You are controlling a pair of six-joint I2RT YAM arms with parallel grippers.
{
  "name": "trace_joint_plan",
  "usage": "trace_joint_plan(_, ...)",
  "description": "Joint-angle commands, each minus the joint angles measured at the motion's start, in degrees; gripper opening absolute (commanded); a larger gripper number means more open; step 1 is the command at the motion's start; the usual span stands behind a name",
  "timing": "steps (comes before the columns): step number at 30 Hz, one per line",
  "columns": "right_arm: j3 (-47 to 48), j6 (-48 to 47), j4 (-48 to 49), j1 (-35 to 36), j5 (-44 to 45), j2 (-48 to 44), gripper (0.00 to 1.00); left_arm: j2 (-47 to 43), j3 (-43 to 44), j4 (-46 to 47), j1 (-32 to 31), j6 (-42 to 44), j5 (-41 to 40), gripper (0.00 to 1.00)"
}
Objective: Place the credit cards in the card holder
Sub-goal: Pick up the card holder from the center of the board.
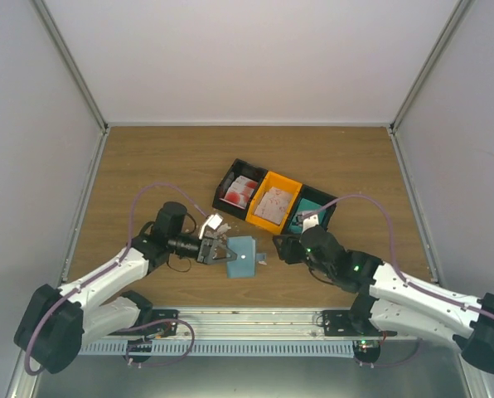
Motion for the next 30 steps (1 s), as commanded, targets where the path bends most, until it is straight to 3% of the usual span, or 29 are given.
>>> trace_joint_plan(1, -0.5, 4.2, -0.6, -0.2, -7.2, 0.7, 0.55, 3.3, -3.5, 4.0, -1.3, -1.2, -4.5, 0.0)
trace_joint_plan(10, -1.6, 5.6, 6.6, -0.2, -18.6, 9.4, 0.47, 10.1, -2.1, 1.6, -5.3, -1.0, -14.6, 0.0)
trace_joint_plan(16, 0.0, 5.3, 4.0, -0.2, -20.7, 15.6, 0.32, 12.0, -2.0, 2.0, -5.9, -0.6, -15.7, 0.0)
trace_joint_plan(27, -0.8, 5.2, 11.1, -0.2, -28.2, 22.7, 0.27, 11.2, -2.4, 1.8, -6.0, -0.2, -15.9, 0.0)
trace_joint_plan(30, -0.9, 5.6, 11.4, -0.2, -27.6, 23.3, 0.2, 11.1, -2.5, 1.9, -6.0, -0.1, -15.8, 0.0)
